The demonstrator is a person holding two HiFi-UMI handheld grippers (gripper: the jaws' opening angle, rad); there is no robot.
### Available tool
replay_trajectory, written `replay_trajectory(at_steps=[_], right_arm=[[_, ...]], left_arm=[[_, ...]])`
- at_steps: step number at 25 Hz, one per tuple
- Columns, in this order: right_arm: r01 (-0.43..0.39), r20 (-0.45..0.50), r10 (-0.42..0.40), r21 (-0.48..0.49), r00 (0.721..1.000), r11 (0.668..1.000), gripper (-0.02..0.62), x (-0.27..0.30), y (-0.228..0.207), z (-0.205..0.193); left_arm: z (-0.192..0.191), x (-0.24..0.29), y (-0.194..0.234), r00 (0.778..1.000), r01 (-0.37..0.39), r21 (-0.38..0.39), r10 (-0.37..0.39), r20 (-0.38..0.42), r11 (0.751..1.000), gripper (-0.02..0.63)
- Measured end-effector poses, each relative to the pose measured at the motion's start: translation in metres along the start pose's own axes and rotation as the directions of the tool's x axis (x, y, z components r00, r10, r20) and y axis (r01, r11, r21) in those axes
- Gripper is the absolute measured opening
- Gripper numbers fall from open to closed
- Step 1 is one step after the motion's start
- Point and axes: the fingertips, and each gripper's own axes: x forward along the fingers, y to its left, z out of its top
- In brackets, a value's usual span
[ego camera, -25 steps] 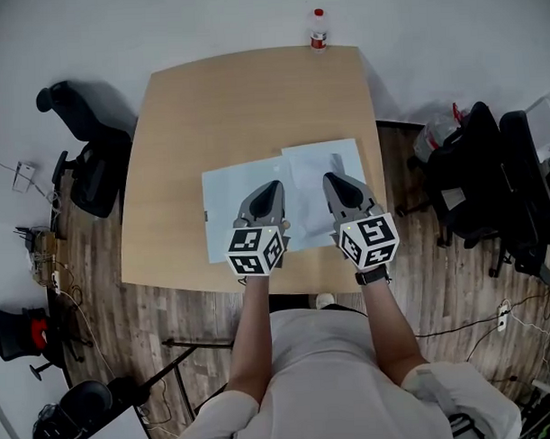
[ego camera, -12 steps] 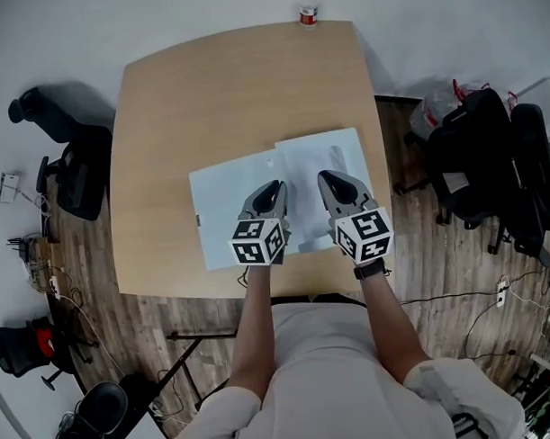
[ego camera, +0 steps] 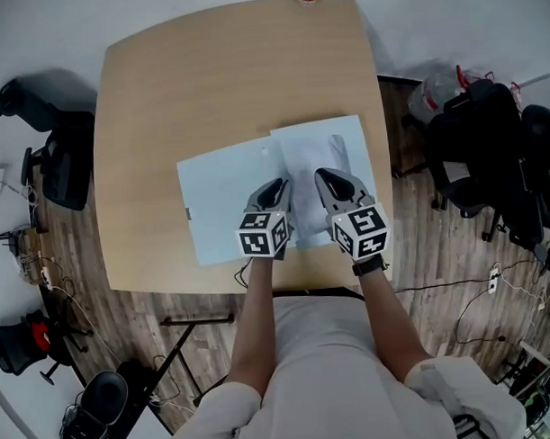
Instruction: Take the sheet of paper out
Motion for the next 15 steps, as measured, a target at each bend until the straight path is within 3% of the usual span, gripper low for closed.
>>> replay_trajectory(at_steps=[15], right_arm=[[0.018, -0.064, -0.016, 0.028, 0.998, 0.999, 0.018, 0.012, -0.021, -0.020]], left_arm=[[-0.043, 0.043, -0.001, 0.982, 0.013, -0.010, -0.015, -0.188, 1.000, 0.132]])
